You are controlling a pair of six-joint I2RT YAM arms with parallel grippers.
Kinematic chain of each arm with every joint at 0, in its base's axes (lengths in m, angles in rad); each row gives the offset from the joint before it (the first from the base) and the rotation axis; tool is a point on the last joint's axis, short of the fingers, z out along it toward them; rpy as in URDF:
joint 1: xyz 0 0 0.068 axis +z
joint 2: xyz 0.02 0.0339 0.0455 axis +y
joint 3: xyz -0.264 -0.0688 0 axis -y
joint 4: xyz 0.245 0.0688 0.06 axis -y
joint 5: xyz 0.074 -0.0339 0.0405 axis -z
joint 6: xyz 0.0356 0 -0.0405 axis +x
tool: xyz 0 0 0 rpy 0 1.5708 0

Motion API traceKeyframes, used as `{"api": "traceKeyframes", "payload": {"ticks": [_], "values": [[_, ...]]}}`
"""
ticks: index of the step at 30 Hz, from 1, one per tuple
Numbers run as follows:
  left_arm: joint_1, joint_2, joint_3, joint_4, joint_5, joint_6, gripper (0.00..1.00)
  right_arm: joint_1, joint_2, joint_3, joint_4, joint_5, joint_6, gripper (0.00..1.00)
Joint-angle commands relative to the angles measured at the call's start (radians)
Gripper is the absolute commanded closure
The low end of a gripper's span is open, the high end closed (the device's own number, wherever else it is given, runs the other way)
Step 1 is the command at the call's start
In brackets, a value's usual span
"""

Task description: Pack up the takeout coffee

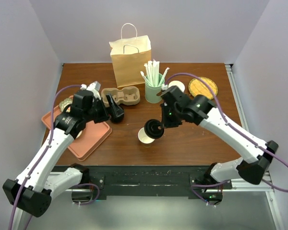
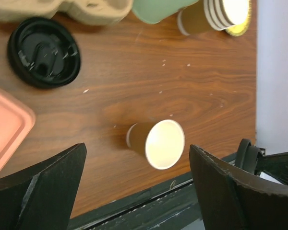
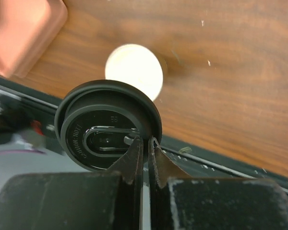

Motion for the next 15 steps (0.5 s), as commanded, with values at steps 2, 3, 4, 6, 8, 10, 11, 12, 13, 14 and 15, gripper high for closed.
{"api": "traceKeyframes", "payload": {"ticks": [2,3,4,6,8,10,11,12,13,14,15], "values": [[0.007,-0.113,-0.086,-0.058,-0.065,-0.01,0.08,0.103,0.093,0.008,-0.048,0.157,0.026,1.0],[0.007,-0.124,-0.097,-0.055,-0.06,-0.014,0.08,0.109,0.124,0.013,-0.037,0.161,0.026,1.0],[0.007,-0.14,-0.106,-0.055,-0.057,-0.019,0.08,0.113,0.138,0.015,-0.031,0.167,0.022,1.0],[0.007,-0.148,-0.129,-0.054,-0.043,-0.023,0.08,0.114,0.169,0.021,-0.016,0.175,0.005,1.0],[0.007,-0.154,-0.138,-0.054,-0.025,-0.019,0.09,0.119,0.213,0.038,-0.008,0.18,-0.001,1.0],[0.007,-0.154,-0.135,-0.058,-0.023,-0.016,0.09,0.125,0.242,0.044,0.013,0.192,-0.001,1.0],[0.007,-0.153,-0.129,-0.065,-0.026,-0.01,0.09,0.126,0.248,0.042,0.024,0.201,-0.003,1.0],[0.007,-0.153,-0.126,-0.069,-0.026,-0.008,0.09,0.128,0.255,0.039,0.049,0.21,-0.004,1.0],[0.007,-0.154,-0.123,-0.071,-0.026,-0.01,0.09,0.129,0.261,0.033,0.061,0.21,-0.006,1.0],[0.007,-0.156,-0.12,-0.071,-0.023,-0.007,0.09,0.131,0.276,0.031,0.072,0.21,-0.007,1.0],[0.007,-0.156,-0.12,-0.069,-0.022,-0.008,0.09,0.131,0.285,0.03,0.082,0.212,-0.007,1.0]]}}
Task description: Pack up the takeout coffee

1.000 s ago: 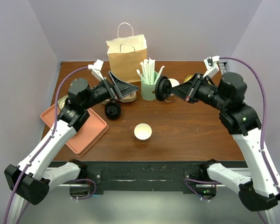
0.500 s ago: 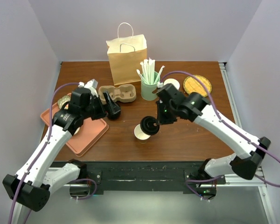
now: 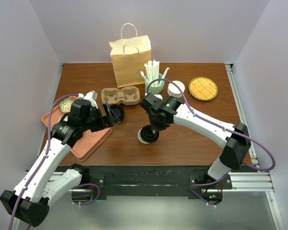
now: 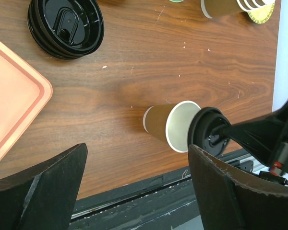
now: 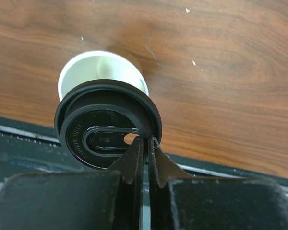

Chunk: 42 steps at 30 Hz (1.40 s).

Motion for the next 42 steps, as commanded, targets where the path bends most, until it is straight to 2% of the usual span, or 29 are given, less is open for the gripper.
{"api": "traceKeyframes", "payload": {"ticks": [1,8,30,42], "values": [[0.005,-0.009,0.013,0.005,0.018,0.002,0.09,0.015,0.019,0.03,0.076,0.052,-0.007,1.0],[0.005,-0.016,0.0,0.01,0.061,0.007,0.14,0.035,0.061,0.025,0.091,0.088,0.0,1.0],[0.005,-0.025,-0.023,0.031,0.084,0.008,0.15,0.038,0.099,0.013,0.085,0.091,-0.01,1.0],[0.005,-0.023,-0.03,0.037,0.093,0.011,0.16,0.038,0.121,0.111,0.008,0.068,-0.049,1.0]]}}
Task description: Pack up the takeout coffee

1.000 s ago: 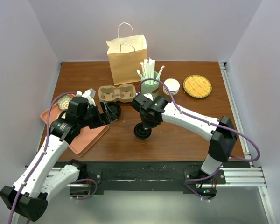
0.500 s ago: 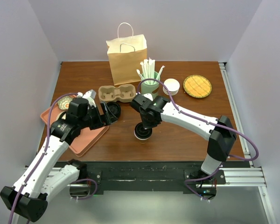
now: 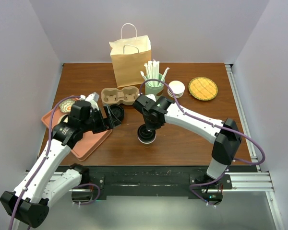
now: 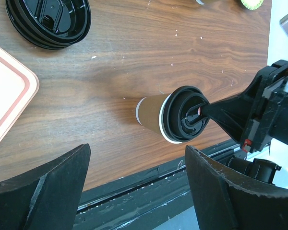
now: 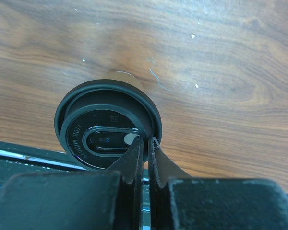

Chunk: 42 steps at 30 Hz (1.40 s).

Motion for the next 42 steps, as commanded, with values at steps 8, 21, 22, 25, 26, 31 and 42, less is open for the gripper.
{"api": "traceKeyframes", "payload": {"ticks": [8,21,22,25,26,31,42], "values": [[0.005,-0.004,-0.006,0.038,0.036,0.014,0.16,0.004,0.022,0.041,-0.021,-0.035,-0.029,1.0],[0.005,-0.001,-0.007,0.031,0.035,0.021,0.16,0.004,0.026,0.013,-0.023,0.009,-0.038,1.0],[0.005,0.002,-0.006,0.032,0.035,0.021,0.16,0.004,0.025,0.01,-0.024,0.012,-0.037,1.0],[0.005,0.004,-0.012,0.041,0.038,0.018,0.16,0.005,0.025,0.0,-0.021,0.012,-0.04,1.0],[0.005,0.005,-0.012,0.044,0.039,0.015,0.16,0.004,0.023,-0.004,-0.021,0.011,-0.038,1.0],[0.005,0.01,-0.017,0.052,0.044,0.014,0.16,0.005,0.022,-0.007,-0.023,0.009,-0.037,1.0],[0.005,0.013,-0.055,0.09,0.084,0.021,0.2,0.003,-0.015,0.114,-0.082,-0.013,-0.018,0.63]]}}
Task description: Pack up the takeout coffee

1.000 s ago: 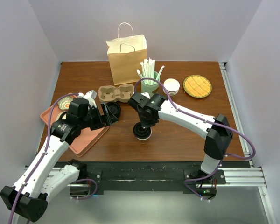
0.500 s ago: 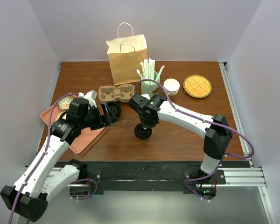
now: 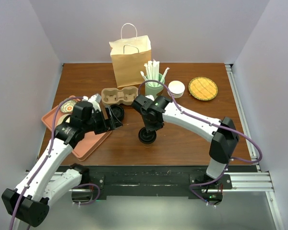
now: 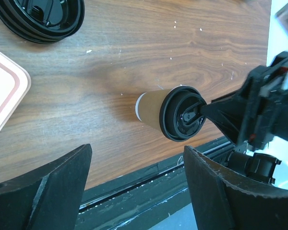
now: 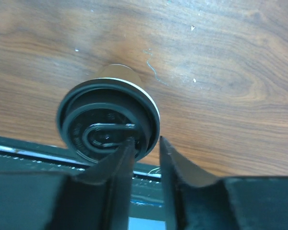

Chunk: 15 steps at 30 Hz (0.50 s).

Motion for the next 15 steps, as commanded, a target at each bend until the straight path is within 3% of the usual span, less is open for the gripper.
{"api": "traceKeyframes", "payload": {"ticks": [1,4,9,11,15], "values": [[0.005,0.002,-0.022,0.061,0.054,0.019,0.21,0.001,-0.061,0.084,-0.031,-0.007,0.005,0.61],[0.004,0.009,-0.047,0.092,0.087,0.013,0.26,-0.002,-0.107,0.07,-0.008,-0.053,-0.017,0.54],[0.004,0.035,-0.116,0.182,0.148,-0.023,0.35,-0.093,-0.225,-0.092,0.157,-0.275,-0.103,0.44],[0.001,0.053,-0.139,0.222,0.159,-0.032,0.37,-0.17,-0.263,-0.177,0.246,-0.369,-0.143,0.33],[-0.021,0.099,-0.146,0.276,0.168,-0.053,0.41,-0.275,-0.311,-0.258,0.3,-0.516,-0.195,0.32]]}}
